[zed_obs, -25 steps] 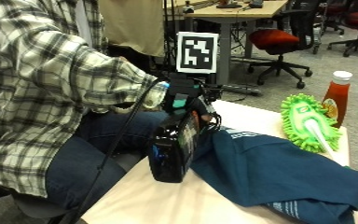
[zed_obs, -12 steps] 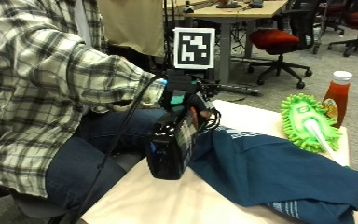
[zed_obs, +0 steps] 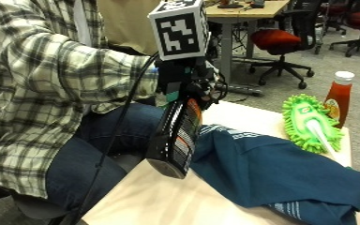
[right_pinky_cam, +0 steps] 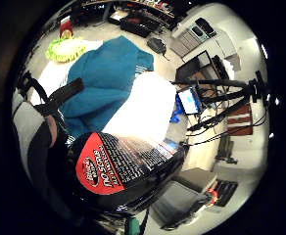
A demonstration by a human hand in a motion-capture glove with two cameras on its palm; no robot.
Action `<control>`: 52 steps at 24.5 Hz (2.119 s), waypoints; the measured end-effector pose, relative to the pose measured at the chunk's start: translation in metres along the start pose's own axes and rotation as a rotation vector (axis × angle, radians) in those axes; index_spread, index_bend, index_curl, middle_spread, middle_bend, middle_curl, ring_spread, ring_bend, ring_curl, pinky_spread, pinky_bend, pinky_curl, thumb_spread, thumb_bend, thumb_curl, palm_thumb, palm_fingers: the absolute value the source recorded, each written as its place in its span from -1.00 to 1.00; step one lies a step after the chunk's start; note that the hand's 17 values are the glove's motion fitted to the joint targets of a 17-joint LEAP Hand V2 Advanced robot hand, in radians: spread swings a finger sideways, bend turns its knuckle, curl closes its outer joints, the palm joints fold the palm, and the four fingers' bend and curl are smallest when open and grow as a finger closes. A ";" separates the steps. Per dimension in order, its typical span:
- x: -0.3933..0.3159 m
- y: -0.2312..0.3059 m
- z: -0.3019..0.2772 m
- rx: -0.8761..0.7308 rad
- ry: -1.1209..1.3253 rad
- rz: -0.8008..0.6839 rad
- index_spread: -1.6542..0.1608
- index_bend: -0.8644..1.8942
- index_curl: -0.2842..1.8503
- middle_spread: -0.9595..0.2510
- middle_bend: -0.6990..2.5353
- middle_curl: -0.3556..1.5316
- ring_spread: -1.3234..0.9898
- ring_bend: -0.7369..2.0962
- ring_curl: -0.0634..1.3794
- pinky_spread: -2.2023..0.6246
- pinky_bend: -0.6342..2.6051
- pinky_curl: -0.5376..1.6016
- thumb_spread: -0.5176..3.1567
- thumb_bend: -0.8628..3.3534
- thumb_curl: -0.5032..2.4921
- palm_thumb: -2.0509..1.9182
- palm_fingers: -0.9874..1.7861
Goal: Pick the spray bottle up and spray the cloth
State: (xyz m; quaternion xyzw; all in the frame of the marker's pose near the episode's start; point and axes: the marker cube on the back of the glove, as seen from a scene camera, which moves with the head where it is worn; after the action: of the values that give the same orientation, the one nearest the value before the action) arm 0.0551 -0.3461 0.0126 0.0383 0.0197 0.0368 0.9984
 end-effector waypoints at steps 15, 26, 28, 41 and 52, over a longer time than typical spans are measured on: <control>0.016 0.006 -0.076 0.267 -0.769 0.087 0.54 -0.03 -0.17 0.40 -0.16 -0.07 -0.01 -0.04 -0.25 0.47 -0.40 -0.09 -0.76 -0.60 -0.16 0.56 0.69; -0.013 -0.011 -0.071 0.269 -0.994 0.030 0.55 -0.03 -0.17 0.40 -0.16 -0.07 -0.01 -0.04 -0.25 0.47 -0.40 -0.09 -0.76 -0.60 -0.16 0.56 0.69; -0.025 -0.015 -0.065 0.258 -0.997 0.011 0.55 -0.03 -0.17 0.40 -0.16 -0.07 -0.01 -0.04 -0.25 0.47 -0.40 -0.09 -0.76 -0.60 -0.16 0.56 0.69; -0.124 -0.100 0.024 0.210 -1.190 -0.058 0.55 -0.04 -0.17 0.40 -0.15 -0.07 -0.01 -0.04 -0.25 0.48 -0.40 -0.09 -0.76 -0.60 -0.16 0.56 0.67; -0.148 -0.114 0.092 0.039 -1.134 -0.095 0.55 -0.04 -0.17 0.40 -0.16 -0.07 0.00 -0.07 -0.26 0.48 -0.41 -0.09 -0.73 -0.60 -0.16 0.57 0.65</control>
State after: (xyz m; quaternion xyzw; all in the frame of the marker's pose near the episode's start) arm -0.0800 -0.4771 0.1006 0.0697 -0.5170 -0.0349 0.8524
